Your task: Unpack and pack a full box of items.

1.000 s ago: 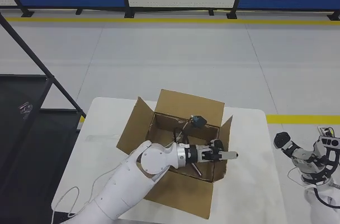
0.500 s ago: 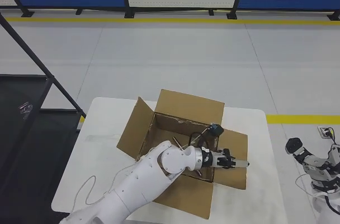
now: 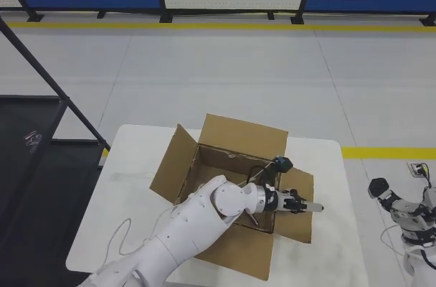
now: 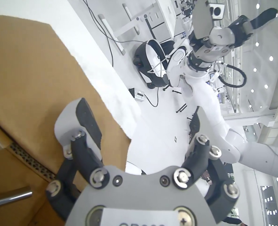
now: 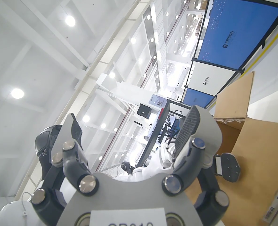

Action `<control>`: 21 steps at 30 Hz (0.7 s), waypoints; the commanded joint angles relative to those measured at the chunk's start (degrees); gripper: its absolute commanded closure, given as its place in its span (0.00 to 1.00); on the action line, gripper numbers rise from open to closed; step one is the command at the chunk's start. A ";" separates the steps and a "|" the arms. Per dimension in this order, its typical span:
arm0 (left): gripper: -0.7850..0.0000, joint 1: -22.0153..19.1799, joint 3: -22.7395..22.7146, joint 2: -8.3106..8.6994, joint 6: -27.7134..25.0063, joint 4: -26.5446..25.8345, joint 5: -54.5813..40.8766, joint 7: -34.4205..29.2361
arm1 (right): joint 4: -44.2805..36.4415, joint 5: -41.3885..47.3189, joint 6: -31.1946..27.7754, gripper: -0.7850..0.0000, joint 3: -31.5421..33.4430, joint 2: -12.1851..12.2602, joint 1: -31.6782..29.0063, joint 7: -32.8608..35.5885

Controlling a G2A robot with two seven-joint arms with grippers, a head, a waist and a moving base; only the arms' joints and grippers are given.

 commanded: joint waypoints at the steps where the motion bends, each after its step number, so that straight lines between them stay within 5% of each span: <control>1: 0.00 0.00 -1.53 0.51 -0.91 -1.24 0.35 -0.23 | 0.00 0.00 0.01 0.00 0.00 0.00 0.00 0.00; 6: 0.00 1.88 -7.29 3.21 -2.12 -6.56 1.98 -0.96 | -3.24 -2.94 -0.47 0.00 -0.47 -0.02 -0.42 -2.53; 11: 0.00 7.84 -18.03 7.93 -1.29 -18.97 5.08 -3.05 | -8.81 -13.00 -3.58 0.00 -1.53 0.15 -0.34 -5.40; 16: 0.00 20.29 -34.92 13.22 1.90 -36.99 8.35 -6.38 | -15.44 -29.30 -3.62 0.00 -5.09 0.24 1.31 -10.59; 21: 0.00 35.03 -52.20 16.58 3.09 -53.03 6.68 -8.44 | -20.29 -47.30 1.73 0.00 -12.42 -0.06 5.52 -17.49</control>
